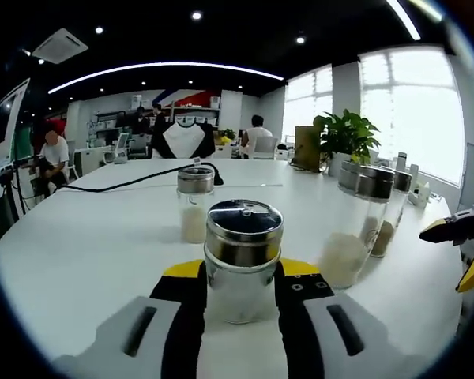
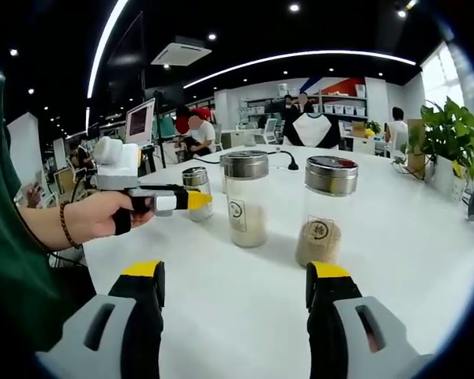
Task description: Rotate the seasoning bottle until the label or dispensing opening points toward the visible target arrow and the bottle remains upright within the marked orientation range
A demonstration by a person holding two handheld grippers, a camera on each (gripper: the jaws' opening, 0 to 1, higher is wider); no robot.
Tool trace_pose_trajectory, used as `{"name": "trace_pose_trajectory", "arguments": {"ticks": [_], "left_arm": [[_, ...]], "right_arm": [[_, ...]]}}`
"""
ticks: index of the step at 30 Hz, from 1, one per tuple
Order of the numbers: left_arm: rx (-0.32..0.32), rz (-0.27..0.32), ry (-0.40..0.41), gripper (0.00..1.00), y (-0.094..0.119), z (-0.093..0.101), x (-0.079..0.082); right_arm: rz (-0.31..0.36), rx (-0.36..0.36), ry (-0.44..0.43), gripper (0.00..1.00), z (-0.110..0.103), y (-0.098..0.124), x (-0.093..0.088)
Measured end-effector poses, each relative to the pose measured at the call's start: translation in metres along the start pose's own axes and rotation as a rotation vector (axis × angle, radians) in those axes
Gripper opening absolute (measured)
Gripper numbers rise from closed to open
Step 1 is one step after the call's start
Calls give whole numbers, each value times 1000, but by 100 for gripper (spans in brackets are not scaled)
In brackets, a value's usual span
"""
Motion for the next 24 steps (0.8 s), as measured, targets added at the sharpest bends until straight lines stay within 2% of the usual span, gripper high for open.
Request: {"name": "trace_pose_trajectory", "arguments": {"ticks": [18,24], "left_arm": [[-29,5,-25,35,1,1,-1],[-67,6,-32,35,2,-1,-1]], "right_arm": [[-10,-4,-5,74,1,0,-4],[-12,-12,-4,74,2,0,-4]]}}
Point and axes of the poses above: the point that each gripper's makers call its tool centre point, and the gripper's own axes: y roughly backward along the fingers, z roughly to its right, x roughly out of its top, the point moved 4 cm from there along y, roughly backward along the fingers, and after that the axes turned 4 degrees about -x, right-handed, at the moved point
